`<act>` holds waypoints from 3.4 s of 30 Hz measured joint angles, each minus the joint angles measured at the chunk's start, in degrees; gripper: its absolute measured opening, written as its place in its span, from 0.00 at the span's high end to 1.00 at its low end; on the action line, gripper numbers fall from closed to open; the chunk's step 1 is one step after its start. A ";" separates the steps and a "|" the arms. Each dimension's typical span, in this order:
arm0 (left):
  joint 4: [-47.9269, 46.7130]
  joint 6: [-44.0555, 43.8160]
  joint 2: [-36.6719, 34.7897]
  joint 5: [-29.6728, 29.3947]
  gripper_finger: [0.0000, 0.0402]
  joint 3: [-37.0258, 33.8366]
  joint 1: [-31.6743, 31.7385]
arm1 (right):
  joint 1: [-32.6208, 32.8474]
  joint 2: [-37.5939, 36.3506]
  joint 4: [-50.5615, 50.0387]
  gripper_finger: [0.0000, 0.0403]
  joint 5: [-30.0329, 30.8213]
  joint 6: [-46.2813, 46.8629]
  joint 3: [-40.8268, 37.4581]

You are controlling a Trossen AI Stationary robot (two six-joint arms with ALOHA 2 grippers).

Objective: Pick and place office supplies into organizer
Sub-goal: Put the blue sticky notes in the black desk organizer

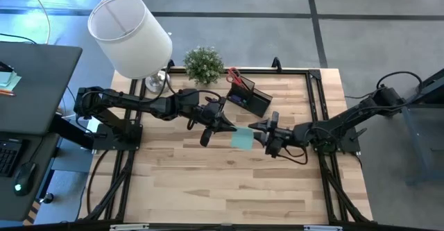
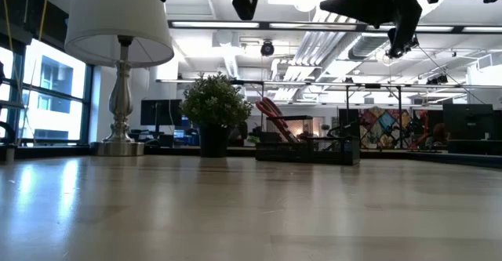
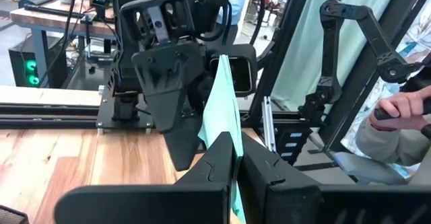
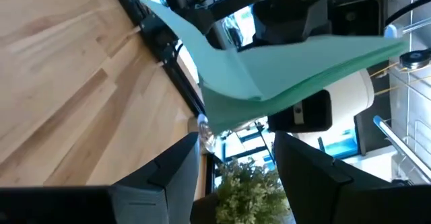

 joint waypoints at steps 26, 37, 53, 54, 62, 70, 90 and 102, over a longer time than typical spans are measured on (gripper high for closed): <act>-0.38 0.58 0.00 -0.93 1.00 0.00 0.00 | 0.00 -0.74 2.75 0.50 -6.19 5.52 0.00; -1.62 1.53 0.00 -2.99 1.00 0.00 0.00 | -1.32 -0.72 4.22 0.50 -7.17 8.75 0.00; -2.01 2.09 0.00 -5.19 1.00 0.00 -0.02 | -2.40 -0.72 -0.30 0.50 -11.73 13.82 0.00; -1.99 2.11 0.00 -5.62 1.00 0.00 -0.02 | -2.43 -0.72 -0.21 0.50 -11.74 14.04 0.00; -1.90 2.12 0.00 -6.83 1.00 0.00 -0.02 | -2.43 -0.72 3.03 0.50 -11.46 14.07 0.00; -2.06 2.10 0.02 -7.39 1.00 0.00 -0.13 | -2.90 -0.72 4.72 0.50 -11.11 15.14 0.00; -0.90 2.08 1.70 -5.57 1.00 0.00 -0.15 | -5.44 -0.72 3.63 0.64 -15.30 19.39 0.00; -2.05 1.51 2.40 -6.07 1.00 0.00 -0.02 | -5.44 -0.68 4.26 0.84 -16.19 19.56 0.00</act>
